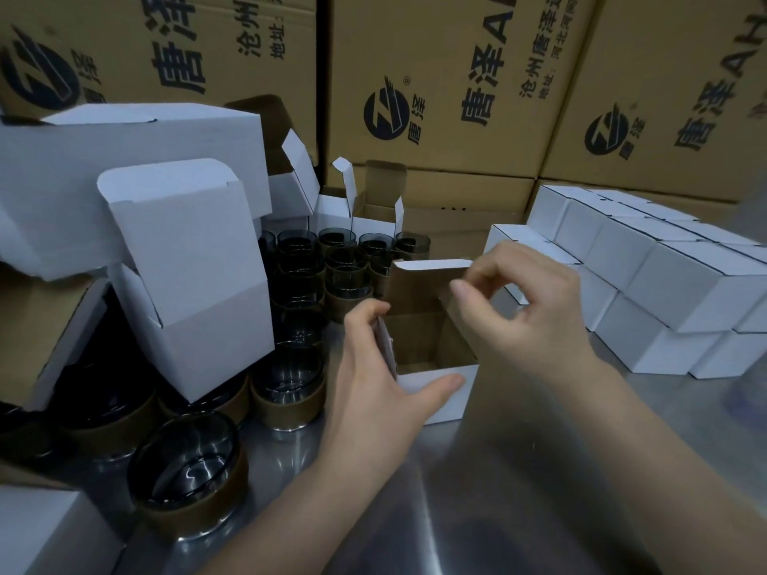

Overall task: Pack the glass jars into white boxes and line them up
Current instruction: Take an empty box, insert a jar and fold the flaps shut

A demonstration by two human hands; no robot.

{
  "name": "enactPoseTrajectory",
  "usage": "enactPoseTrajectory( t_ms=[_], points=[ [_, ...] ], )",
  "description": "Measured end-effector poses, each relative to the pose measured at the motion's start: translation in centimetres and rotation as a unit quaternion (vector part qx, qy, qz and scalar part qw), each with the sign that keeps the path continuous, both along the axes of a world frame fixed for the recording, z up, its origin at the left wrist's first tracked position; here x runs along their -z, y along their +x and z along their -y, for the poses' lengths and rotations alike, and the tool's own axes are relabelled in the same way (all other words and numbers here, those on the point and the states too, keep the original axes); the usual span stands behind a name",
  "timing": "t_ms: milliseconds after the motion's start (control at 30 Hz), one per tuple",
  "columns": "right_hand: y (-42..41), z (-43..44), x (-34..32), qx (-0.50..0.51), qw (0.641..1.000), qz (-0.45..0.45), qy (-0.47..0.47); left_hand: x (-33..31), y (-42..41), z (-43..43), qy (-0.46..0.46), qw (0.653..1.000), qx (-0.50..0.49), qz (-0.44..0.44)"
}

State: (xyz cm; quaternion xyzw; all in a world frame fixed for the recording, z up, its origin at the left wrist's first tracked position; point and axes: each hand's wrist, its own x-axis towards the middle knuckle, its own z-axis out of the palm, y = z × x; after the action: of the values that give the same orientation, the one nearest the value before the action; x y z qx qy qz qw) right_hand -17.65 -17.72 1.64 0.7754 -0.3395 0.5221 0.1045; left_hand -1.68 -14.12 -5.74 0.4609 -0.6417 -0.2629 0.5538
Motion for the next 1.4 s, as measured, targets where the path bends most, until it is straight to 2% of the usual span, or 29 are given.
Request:
enactPoseTrajectory(
  t_ms=[133, 267, 633, 833, 1033, 1100, 1167, 1267, 1333, 1400],
  points=[
    [-0.2, 0.0, 0.0, -0.022, 0.997, -0.043, 0.063, -0.1, 0.1, 0.0, 0.002, 1.0, 0.002, -0.005],
    [-0.3, 0.2, 0.3, -0.025, 0.988, -0.048, 0.144, -0.2, 0.0, 0.0, 0.004, 1.0, 0.0, -0.011],
    [-0.7, 1.5, 0.8, -0.075, 0.964, 0.063, 0.247, -0.2, -0.2, -0.2, 0.026, 0.999, -0.027, -0.021],
    [-2.1, 2.2, 1.3, -0.11, 0.902, 0.171, 0.382, -0.2, -0.2, -0.2, 0.06, 0.997, -0.03, -0.042],
    [-3.2, 3.0, 2.3, -0.163, 0.833, 0.193, 0.491, -0.2, -0.1, -0.2, 0.075, 0.995, -0.022, -0.068],
    [-3.5, 3.2, 2.4, -0.167, 0.827, 0.191, 0.501, -0.1, 0.0, -0.1, 0.075, 0.994, -0.018, -0.082],
    [-3.7, 3.1, 2.2, -0.153, 0.837, 0.172, 0.497, -0.2, 0.0, -0.1, 0.082, 0.993, -0.014, -0.087],
    [-3.7, 3.1, 1.7, -0.106, 0.87, 0.148, 0.458, -0.3, 0.1, 0.0, 0.084, 0.994, -0.001, -0.068],
    [-3.2, 2.9, 1.3, -0.033, 0.907, 0.139, 0.395, -0.3, 0.1, 0.0, 0.084, 0.995, 0.012, -0.054],
    [-2.2, 2.4, 0.8, 0.058, 0.944, 0.155, 0.286, 0.0, -0.1, 0.1, 0.079, 0.996, 0.017, -0.048]
  ],
)
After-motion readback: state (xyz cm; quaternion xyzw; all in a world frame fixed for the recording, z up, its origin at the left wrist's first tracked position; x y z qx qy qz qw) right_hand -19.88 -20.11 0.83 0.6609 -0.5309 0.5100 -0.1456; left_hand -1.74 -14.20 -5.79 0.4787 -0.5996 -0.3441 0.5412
